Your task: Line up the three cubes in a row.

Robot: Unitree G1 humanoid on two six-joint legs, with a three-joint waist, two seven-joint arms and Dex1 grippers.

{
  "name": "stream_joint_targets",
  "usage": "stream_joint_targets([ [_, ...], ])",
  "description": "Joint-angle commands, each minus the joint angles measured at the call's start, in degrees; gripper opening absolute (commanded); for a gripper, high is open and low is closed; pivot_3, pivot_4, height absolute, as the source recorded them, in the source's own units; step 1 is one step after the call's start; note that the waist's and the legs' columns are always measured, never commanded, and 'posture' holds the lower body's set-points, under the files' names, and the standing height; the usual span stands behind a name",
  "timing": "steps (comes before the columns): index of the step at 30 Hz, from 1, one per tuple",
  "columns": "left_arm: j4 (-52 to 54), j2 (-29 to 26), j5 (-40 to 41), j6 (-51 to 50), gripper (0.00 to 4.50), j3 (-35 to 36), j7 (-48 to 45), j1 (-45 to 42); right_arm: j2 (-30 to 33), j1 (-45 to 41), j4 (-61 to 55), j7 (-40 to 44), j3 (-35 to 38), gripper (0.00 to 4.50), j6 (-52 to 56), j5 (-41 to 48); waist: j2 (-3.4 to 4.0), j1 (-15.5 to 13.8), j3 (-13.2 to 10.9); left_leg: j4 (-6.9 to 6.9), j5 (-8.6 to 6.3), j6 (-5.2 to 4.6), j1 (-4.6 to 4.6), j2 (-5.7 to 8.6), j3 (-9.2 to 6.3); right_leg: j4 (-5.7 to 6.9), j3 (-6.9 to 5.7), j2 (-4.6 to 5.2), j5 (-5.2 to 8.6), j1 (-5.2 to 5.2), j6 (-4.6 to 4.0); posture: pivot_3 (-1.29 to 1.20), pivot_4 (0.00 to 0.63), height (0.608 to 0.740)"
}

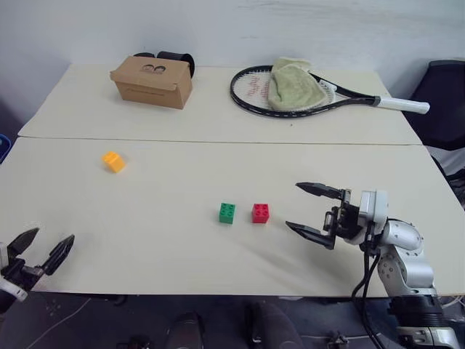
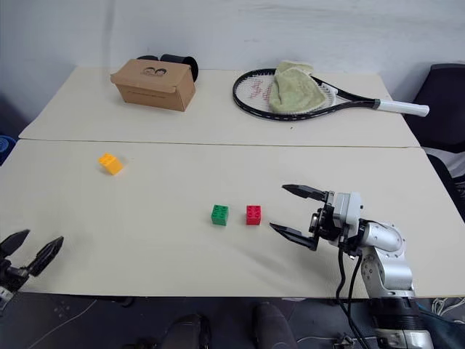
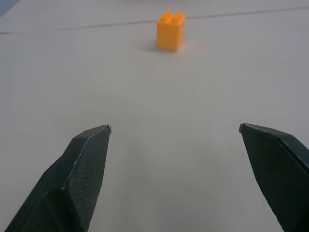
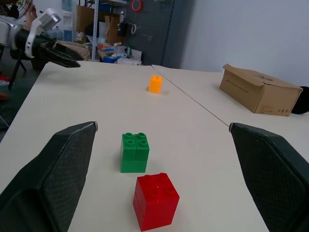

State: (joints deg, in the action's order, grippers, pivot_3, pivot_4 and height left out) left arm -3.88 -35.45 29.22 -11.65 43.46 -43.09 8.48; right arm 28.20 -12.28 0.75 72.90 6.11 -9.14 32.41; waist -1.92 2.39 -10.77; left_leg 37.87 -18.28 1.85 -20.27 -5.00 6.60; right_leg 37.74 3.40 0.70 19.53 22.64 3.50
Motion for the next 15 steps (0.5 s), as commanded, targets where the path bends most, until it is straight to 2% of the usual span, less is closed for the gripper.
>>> stream_joint_targets([
  [1, -6.51, -4.85, -1.08, -1.79, 4.48, -3.85, 2.65, -10.60, -0.45, -0.57, 0.12, -0.32, 0.23, 4.50, -1.12, -0.23, -0.01, -0.10, 0.01, 0.00, 0.00, 0.01, -0.01, -0.01, 0.02, 0.00, 0.01, -0.03, 0.00, 0.02, 0.00, 0.00, 0.150, 0.740],
  [4, -21.53, -10.31, -5.23, -2.31, 4.48, -10.78, 1.62, -25.33, -0.48, -0.28, 0.16, -0.88, 0.49, 4.50, -1.87, -0.72, -0.04, -0.28, 0.02, -0.02, 0.02, 0.05, -0.01, 0.10, 0.14, 0.02, 0.00, -0.10, -0.01, 0.06, 0.00, 0.00, 0.150, 0.740],
  [7, -35.51, -13.22, -10.06, 1.47, 4.48, -17.11, -0.93, -36.16, -0.24, 1.05, -0.33, -1.33, 1.05, 4.50, -2.68, -0.75, -0.02, 0.03, 0.02, -0.03, 0.07, 0.15, -0.02, 0.20, 0.32, 0.03, -0.05, -0.16, -0.01, 0.19, 0.01, 0.00, 0.150, 0.740],
  [10, -48.99, -14.52, -14.85, 6.52, 4.48, -22.22, -2.19, -46.25, 0.10, 3.11, -1.49, -1.81, 1.87, 4.50, -3.48, -0.55, -0.04, 0.48, 0.02, -0.04, 0.14, 0.33, -0.14, 0.21, 0.60, 0.00, -0.10, -0.18, 0.01, 0.44, 0.05, 0.00, 0.150, 0.740],
  [15, -62.58, -14.11, -20.44, 11.90, 4.48, -28.22, -4.79, -56.49, 0.55, 7.50, -4.92, -3.33, 3.42, 4.50, -3.98, -0.45, -0.06, 0.89, 0.02, 0.18, 0.15, 0.35, -0.95, 0.12, 1.03, 0.24, -0.08, -0.22, -0.02, 1.40, 0.10, 0.00, 0.150, 0.740],
])
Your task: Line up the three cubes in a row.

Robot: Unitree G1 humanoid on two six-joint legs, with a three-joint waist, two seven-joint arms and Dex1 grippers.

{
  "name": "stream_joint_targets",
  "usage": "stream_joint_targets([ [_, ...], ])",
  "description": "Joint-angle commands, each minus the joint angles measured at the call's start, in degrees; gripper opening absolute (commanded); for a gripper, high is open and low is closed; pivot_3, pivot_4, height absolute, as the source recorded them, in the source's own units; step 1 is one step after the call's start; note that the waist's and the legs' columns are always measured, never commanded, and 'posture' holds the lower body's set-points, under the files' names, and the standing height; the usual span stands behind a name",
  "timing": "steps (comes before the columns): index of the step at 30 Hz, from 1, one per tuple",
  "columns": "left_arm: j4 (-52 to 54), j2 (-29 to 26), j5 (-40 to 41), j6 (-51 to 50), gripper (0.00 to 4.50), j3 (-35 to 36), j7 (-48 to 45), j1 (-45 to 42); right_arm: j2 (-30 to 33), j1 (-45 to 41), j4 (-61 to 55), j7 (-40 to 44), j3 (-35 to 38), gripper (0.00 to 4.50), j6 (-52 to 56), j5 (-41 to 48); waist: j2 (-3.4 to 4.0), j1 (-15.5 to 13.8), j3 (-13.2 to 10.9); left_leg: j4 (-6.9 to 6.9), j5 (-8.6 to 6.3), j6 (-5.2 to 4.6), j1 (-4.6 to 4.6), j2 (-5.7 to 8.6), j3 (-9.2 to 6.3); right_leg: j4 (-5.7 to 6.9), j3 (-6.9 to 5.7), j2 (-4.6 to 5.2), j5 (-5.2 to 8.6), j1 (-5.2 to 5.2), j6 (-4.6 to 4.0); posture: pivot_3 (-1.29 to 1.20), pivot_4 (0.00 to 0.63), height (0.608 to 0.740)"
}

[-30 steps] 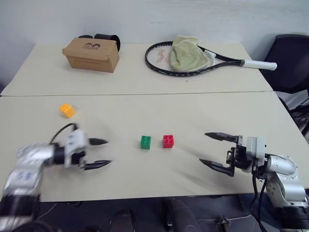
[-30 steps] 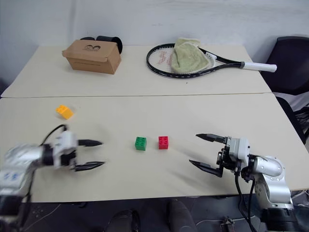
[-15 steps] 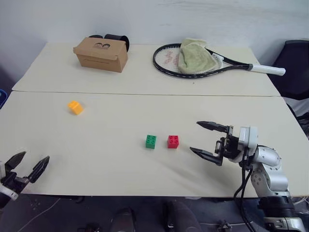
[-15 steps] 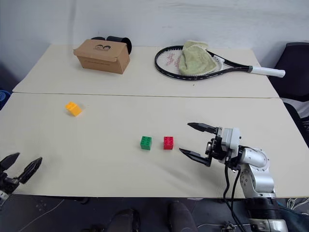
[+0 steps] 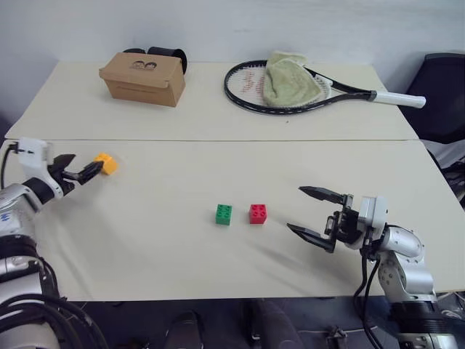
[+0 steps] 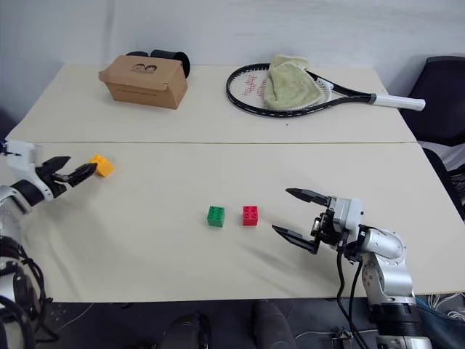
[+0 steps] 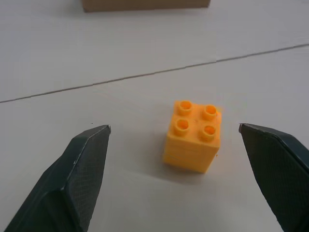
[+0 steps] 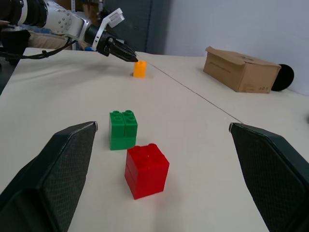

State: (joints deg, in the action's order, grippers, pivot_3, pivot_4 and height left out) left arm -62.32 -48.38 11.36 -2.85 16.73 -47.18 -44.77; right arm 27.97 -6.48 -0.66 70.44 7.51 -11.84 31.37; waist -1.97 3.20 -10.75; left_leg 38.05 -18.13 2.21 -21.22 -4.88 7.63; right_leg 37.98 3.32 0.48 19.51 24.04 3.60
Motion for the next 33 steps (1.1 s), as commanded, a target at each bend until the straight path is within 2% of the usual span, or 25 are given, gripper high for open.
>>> stream_joint_targets([
  [1, -5.98, -0.81, -3.44, 3.77, 4.48, -2.19, -0.03, -4.66, 0.78, 3.02, -4.54, -1.54, 2.39, 4.50, -1.39, 0.57, 0.00, 0.05, 0.00, 0.00, 0.01, 0.01, 0.00, -0.01, 0.13, 0.00, 0.00, -0.02, 0.00, 0.01, 0.00, 0.00, 0.150, 0.740],
  [8, -11.49, 0.90, -6.07, 6.22, 4.48, -3.46, 3.04, -8.59, 1.79, 7.54, -7.71, -4.22, 4.43, 4.50, -1.44, 0.73, -0.01, 0.04, 0.00, 0.13, 0.05, 0.01, 0.13, 0.02, 0.52, 0.31, 0.18, -0.02, -0.03, 0.04, 0.05, 0.00, 0.150, 0.740],
  [11, -12.27, 1.42, -6.56, 6.32, 3.90, -3.39, 4.07, -8.74, 2.20, 8.85, -10.15, -6.00, 4.71, 4.50, -0.63, 0.68, -0.01, 0.00, 0.00, 0.19, 0.08, 0.01, 0.14, 0.04, 0.51, 0.45, 0.18, -0.01, -0.03, 0.06, 0.05, 0.00, 0.150, 0.740],
  [19, -12.14, 1.06, -5.27, 7.17, 1.49, -1.67, 1.50, -8.56, 2.89, 9.32, -12.54, -8.44, 4.29, 4.50, 0.74, 0.67, -0.03, -0.06, 0.00, 0.21, 0.10, 0.05, 0.10, 0.04, 0.54, 0.56, 0.21, -0.02, -0.03, 0.17, 0.05, 0.00, 0.150, 0.740],
  [21, -11.22, 0.86, -3.86, 8.04, 1.48, -0.72, -3.26, -8.46, 3.27, 9.40, -13.26, -8.73, 3.85, 4.50, 1.60, 0.63, -0.03, -0.08, 0.00, 0.22, 0.11, 0.05, 0.09, 0.05, 0.55, 0.57, 0.22, -0.02, -0.03, 0.18, 0.05, 0.00, 0.150, 0.740],
  [23, -9.02, 0.98, -2.48, 8.94, 1.48, -0.65, -12.40, -8.41, 3.88, 9.19, -13.91, -9.00, 3.65, 4.50, 2.61, 0.81, -0.03, -0.09, 0.00, 0.22, 0.12, 0.05, 0.07, 0.06, 0.59, 0.60, 0.22, -0.03, -0.03, 0.22, 0.05, 0.00, 0.150, 0.740],
  [26, -2.40, 2.16, -2.26, 11.93, 1.48, -4.40, -28.10, -7.43, 5.54, 8.32, -13.97, -8.28, 4.06, 4.50, 4.31, 1.56, -0.04, -0.09, 0.00, 0.24, 0.15, 0.09, 0.03, 0.06, 0.61, 0.64, 0.22, -0.08, -0.03, 0.26, 0.05, 0.00, 0.150, 0.740],
  [28, 1.28, 3.12, -1.99, 12.89, 1.48, -5.98, -33.60, -6.83, 6.34, 7.85, -13.66, -7.71, 4.29, 4.50, 4.95, 1.90, -0.03, -0.09, 0.01, 0.25, 0.16, 0.10, 0.04, 0.08, 0.63, 0.65, 0.25, -0.12, -0.03, 0.26, 0.05, 0.00, 0.150, 0.740],
  [31, 11.20, 3.84, -1.60, 16.03, 1.48, -13.27, -43.75, -2.00, 8.07, 6.50, -12.65, -6.10, 4.60, 4.50, 6.09, 2.59, -0.01, -0.04, 0.01, 0.26, 0.17, 0.08, 0.06, 0.08, 0.65, 0.68, 0.31, -0.08, -0.03, 0.25, 0.05, 0.00, 0.150, 0.740],
  [33, 16.27, 3.30, 0.20, 16.93, 1.48, -18.22, -45.32, 0.90, 8.65, 5.77, -12.33, -5.65, 4.49, 4.50, 6.68, 2.80, -0.02, 0.19, 0.01, 0.24, 0.17, 0.08, 0.11, 0.05, 0.67, 0.71, 0.38, -0.07, -0.03, 0.26, 0.05, 0.00, 0.150, 0.740],
])
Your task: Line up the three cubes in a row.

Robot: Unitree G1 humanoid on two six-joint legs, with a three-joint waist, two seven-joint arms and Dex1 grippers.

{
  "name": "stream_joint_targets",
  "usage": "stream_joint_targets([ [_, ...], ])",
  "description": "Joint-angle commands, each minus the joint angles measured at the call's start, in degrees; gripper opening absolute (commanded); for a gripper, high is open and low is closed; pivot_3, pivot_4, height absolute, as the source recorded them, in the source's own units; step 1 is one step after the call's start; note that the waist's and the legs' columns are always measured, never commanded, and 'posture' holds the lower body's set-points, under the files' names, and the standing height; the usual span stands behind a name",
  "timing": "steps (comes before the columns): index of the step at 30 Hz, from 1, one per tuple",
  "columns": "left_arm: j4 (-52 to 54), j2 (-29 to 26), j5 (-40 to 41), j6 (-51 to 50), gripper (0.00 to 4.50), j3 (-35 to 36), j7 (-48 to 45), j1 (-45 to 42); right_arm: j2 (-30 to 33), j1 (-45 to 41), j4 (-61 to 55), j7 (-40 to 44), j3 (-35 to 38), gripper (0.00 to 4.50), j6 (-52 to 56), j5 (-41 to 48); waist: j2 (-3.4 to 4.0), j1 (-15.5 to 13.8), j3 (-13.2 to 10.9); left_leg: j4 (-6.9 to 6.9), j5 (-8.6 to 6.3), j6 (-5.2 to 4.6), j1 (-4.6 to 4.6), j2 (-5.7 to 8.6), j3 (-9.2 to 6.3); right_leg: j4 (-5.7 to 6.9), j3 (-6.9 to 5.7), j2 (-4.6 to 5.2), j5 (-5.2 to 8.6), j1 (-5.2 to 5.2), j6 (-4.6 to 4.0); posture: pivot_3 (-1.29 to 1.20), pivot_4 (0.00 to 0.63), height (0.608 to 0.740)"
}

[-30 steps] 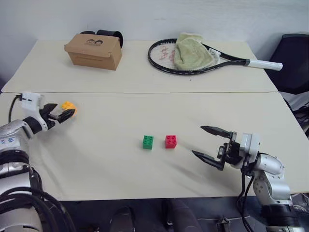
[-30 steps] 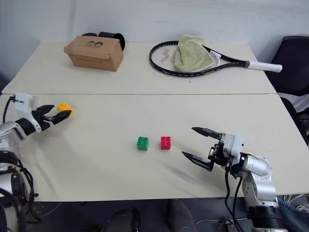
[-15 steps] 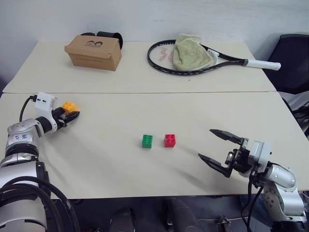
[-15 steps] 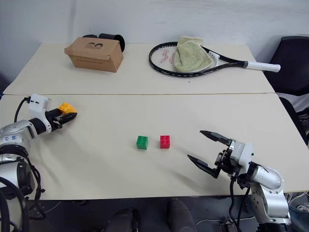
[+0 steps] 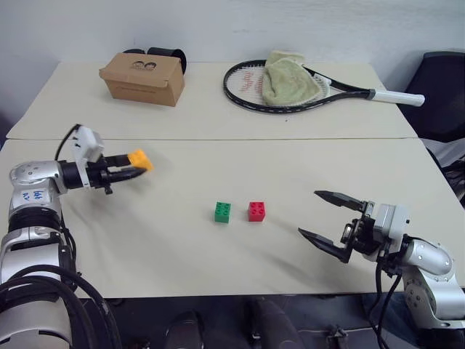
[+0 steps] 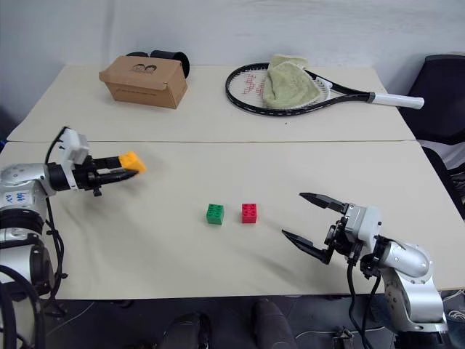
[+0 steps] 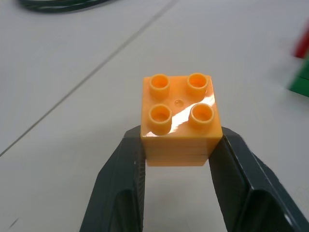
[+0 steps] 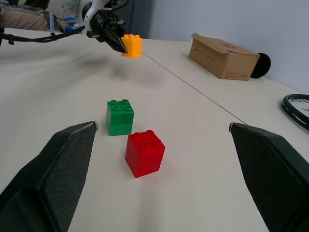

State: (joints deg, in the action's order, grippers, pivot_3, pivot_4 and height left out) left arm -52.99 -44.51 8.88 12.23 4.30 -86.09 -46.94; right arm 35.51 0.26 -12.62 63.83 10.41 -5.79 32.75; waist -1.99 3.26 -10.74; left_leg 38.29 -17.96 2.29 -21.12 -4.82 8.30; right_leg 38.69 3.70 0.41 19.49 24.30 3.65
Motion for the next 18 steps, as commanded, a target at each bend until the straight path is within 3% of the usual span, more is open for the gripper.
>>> stream_joint_targets([
  [1, 8.51, -1.06, 3.23, 2.62, 1.48, -8.24, -6.41, 4.21, 1.31, -1.24, -0.29, 1.11, 1.48, 4.50, 0.87, 1.48, 0.00, 0.17, 0.00, 0.01, 0.00, 0.00, 0.00, -0.08, -0.01, 0.01, 0.07, -0.01, 0.00, 0.01, 0.00, 0.00, 0.150, 0.740],
  [4, 9.80, -0.64, 3.74, 4.94, 1.48, -12.37, -6.41, 5.93, 1.35, -1.74, -0.63, 1.09, 1.19, 4.50, 1.74, 1.51, -0.01, 0.10, 0.00, 0.06, 0.01, 0.01, -0.01, -0.09, -0.02, 0.12, 0.38, -0.02, 0.00, 0.07, 0.00, 0.00, 0.150, 0.740],
  [18, 5.45, 2.49, 2.79, 7.33, 1.48, -15.58, -6.41, 3.62, 0.71, -0.81, -3.31, -0.56, 0.76, 4.50, 3.73, 1.09, -0.01, -0.18, 0.00, 0.35, -0.08, -0.15, -0.08, 0.01, 0.00, 0.16, 0.49, -0.02, -0.02, 0.04, 0.04, 0.00, 0.150, 0.740],
])
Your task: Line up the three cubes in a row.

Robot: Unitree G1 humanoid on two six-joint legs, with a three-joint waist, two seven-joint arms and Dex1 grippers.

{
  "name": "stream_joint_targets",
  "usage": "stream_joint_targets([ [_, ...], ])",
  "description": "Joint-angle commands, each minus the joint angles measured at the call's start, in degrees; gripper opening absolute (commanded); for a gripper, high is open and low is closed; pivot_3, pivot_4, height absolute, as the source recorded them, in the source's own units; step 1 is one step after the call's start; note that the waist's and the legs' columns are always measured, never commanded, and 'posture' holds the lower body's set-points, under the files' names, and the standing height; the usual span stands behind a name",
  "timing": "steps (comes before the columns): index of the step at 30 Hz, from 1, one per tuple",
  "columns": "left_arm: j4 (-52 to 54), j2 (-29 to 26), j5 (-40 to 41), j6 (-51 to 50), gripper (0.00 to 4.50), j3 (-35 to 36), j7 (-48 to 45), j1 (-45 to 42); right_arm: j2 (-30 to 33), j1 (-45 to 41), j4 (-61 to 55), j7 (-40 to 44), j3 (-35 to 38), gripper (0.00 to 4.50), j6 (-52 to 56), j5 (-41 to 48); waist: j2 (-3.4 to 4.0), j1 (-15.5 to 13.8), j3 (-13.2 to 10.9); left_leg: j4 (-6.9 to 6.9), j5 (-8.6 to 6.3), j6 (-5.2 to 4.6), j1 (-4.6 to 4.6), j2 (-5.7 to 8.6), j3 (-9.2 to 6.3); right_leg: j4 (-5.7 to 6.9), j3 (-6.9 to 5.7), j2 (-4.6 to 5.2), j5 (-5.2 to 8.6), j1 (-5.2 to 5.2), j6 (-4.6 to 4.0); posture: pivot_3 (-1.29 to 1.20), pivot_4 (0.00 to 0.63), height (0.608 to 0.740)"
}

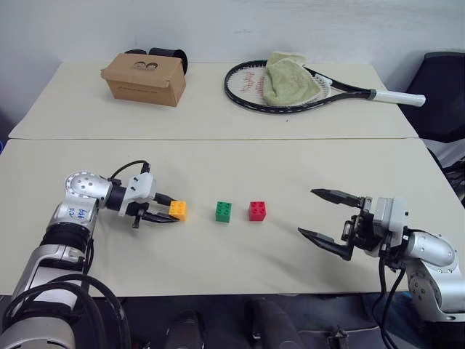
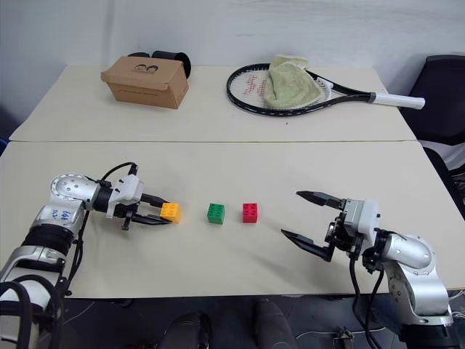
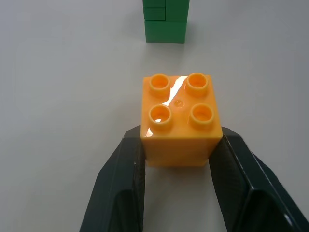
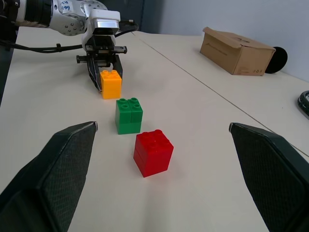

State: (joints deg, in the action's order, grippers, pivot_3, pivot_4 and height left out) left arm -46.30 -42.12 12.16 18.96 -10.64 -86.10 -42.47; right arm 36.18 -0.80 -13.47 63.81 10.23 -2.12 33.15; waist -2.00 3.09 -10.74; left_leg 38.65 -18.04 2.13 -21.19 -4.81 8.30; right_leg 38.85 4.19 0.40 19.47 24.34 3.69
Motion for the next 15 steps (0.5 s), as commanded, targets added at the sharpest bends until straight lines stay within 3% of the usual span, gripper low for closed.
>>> stream_joint_targets([
  [1, -1.29, -0.04, -0.44, -0.12, 1.48, -0.96, -6.40, -1.06, -0.02, 0.28, -2.46, -0.62, 0.87, 4.50, 0.03, 0.68, 0.00, -0.03, 0.00, 0.01, 0.00, 0.00, 0.00, 0.00, 0.00, 0.01, -0.01, 0.00, 0.00, 0.00, 0.00, 0.00, 0.150, 0.740],
  [2, -1.52, 0.06, -0.58, 0.28, 2.20, -0.62, -6.34, -1.30, -0.06, 0.29, -2.44, -0.66, 0.82, 4.50, -0.01, 0.70, 0.00, -0.02, 0.00, 0.03, 0.00, 0.00, 0.00, 0.00, 0.00, 0.02, -0.05, 0.00, 0.00, 0.00, 0.00, 0.00, 0.150, 0.740],
  [8, 0.69, -3.37, 1.07, 0.94, 3.90, 3.06, -4.88, 0.22, 0.67, -0.16, -1.97, 0.46, 1.09, 4.50, 0.24, 1.62, 0.00, 0.20, 0.00, 0.04, -0.01, 0.00, -0.03, -0.02, 0.00, 0.02, -0.16, -0.03, 0.00, 0.01, 0.01, 0.00, 0.150, 0.740],
  [15, 13.52, -13.09, 8.20, -7.15, 3.90, 13.51, -1.18, 14.28, 7.28, -1.09, -0.07, 7.55, 3.23, 4.50, 2.71, 3.49, 0.02, 1.34, -0.01, -0.09, -0.03, 0.02, 0.04, -0.40, -0.08, 0.12, 0.13, -0.11, 0.00, 0.18, 0.00, 0.00, 0.150, 0.740],
])
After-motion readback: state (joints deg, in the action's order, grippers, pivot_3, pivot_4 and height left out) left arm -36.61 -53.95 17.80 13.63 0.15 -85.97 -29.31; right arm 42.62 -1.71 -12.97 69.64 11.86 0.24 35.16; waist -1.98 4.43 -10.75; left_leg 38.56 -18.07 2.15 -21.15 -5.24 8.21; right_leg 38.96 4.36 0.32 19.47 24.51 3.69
